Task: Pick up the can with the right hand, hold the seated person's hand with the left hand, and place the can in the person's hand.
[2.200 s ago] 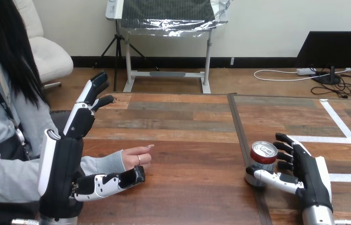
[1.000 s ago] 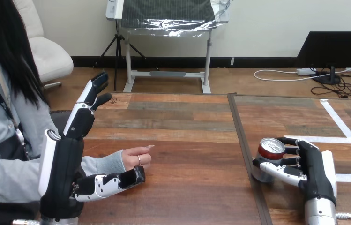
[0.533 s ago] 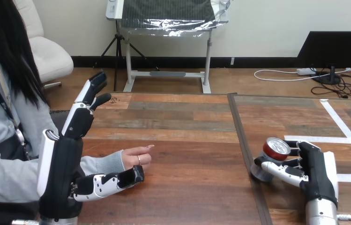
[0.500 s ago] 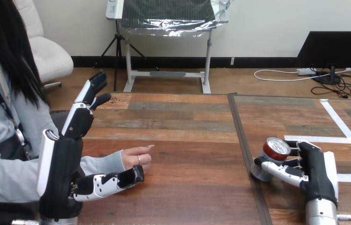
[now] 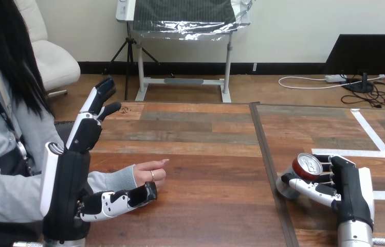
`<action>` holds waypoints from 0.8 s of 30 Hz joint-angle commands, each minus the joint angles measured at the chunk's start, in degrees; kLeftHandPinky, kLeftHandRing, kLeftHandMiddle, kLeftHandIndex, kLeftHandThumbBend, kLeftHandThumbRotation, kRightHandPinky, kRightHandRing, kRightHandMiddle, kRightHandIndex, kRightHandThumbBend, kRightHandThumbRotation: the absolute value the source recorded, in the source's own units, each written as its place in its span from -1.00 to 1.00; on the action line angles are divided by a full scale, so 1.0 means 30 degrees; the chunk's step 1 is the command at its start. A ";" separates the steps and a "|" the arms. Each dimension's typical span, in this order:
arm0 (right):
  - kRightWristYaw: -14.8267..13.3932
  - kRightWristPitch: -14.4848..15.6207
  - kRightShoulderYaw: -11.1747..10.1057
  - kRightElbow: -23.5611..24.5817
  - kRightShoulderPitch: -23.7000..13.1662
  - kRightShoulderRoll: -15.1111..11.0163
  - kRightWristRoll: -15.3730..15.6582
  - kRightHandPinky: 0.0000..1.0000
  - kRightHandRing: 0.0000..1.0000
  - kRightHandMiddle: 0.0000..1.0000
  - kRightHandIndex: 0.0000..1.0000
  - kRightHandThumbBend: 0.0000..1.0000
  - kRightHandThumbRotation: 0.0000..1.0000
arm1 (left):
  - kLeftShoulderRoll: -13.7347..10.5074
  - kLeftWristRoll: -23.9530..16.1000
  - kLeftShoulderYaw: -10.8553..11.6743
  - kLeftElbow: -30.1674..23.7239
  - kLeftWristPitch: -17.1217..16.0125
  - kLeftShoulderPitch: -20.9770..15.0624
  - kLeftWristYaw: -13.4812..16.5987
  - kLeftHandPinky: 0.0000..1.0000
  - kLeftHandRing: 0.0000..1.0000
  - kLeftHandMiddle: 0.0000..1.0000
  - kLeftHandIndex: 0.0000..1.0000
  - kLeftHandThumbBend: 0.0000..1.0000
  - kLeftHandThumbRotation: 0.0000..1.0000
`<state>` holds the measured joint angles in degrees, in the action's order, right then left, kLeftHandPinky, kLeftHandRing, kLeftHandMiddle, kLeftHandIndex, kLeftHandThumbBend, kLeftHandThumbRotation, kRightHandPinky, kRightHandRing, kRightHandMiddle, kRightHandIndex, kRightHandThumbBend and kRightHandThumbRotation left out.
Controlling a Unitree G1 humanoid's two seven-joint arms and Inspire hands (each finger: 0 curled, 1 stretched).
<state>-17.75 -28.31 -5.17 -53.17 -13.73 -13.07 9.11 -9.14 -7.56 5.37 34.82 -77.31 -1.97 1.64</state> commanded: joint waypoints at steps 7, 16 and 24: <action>-0.0603 -0.0519 0.0095 0.1287 -0.0970 -0.0343 0.0512 -0.16 -0.06 0.08 0.09 0.54 -1.00 | 0.0233 -0.0345 0.0146 -0.0435 0.0163 -0.0599 0.0055 0.67 0.84 0.88 0.82 1.00 0.21; -0.0506 -0.1015 -0.0034 0.1129 -0.1090 -0.0396 0.0503 -0.16 -0.06 0.08 0.09 0.54 -1.00 | 0.0448 -0.1110 0.0490 -0.0695 0.0928 -0.0514 0.0371 0.69 0.86 0.88 0.83 1.00 0.24; -0.0583 -0.1368 0.0036 0.0898 -0.1277 -0.0623 0.0786 -0.18 -0.09 0.07 0.08 0.57 -1.00 | 0.0634 -0.2071 0.0721 -0.1133 0.2250 -0.0232 0.1010 0.70 0.87 0.89 0.84 1.00 0.25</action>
<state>-18.72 -29.10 -5.08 -52.87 -13.55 -13.43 11.25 -7.81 -12.65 6.51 34.18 -72.93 -1.84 3.30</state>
